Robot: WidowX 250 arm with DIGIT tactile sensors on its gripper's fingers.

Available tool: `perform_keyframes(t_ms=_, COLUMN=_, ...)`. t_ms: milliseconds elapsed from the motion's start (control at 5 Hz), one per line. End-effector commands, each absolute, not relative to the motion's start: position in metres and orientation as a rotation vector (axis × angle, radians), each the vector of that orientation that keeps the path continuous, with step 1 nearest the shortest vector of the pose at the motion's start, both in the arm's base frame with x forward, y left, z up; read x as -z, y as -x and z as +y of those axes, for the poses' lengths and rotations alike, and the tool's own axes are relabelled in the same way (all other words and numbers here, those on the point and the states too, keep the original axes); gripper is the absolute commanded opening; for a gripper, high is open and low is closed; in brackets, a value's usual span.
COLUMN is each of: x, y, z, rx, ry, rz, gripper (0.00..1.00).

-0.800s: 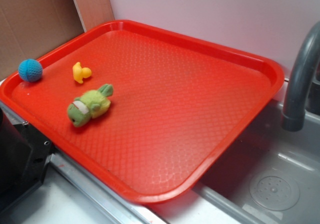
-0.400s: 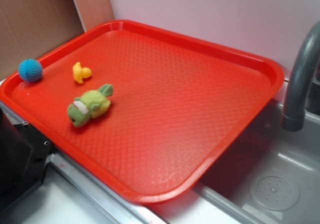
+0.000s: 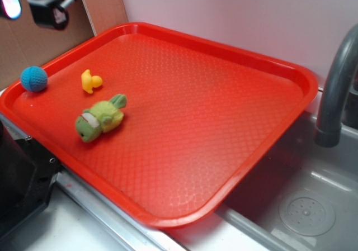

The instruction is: Grab the blue ball.

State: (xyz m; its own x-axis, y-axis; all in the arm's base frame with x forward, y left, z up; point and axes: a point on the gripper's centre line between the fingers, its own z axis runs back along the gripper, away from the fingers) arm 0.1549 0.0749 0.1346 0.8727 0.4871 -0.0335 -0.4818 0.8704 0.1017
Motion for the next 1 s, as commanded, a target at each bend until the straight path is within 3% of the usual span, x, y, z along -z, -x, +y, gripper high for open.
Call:
perform_keyframes(t_ms=0, x=-0.111, y=-0.143, z=0.123, rx=-1.011, ry=-0.208, rz=-0.12, gripper=1.0)
perform_keyframes(t_ms=200, x=-0.101, y=-0.125, z=0.141, rx=-1.267, ry=-0.231, rz=-0.181, gripper=1.0)
perform_keyframes(t_ms=400, x=-0.09, y=-0.118, z=0.154, rx=-1.43, ry=-0.168, rz=-0.125, gripper=1.0)
perform_keyframes(t_ms=600, x=-0.07, y=-0.127, z=0.164, rx=-1.369, ry=-0.088, rz=-0.105, gripper=1.0)
perform_keyframes(t_ms=800, x=-0.049, y=-0.141, z=0.16, rx=-1.316, ry=-0.078, rz=-0.079, gripper=1.0)
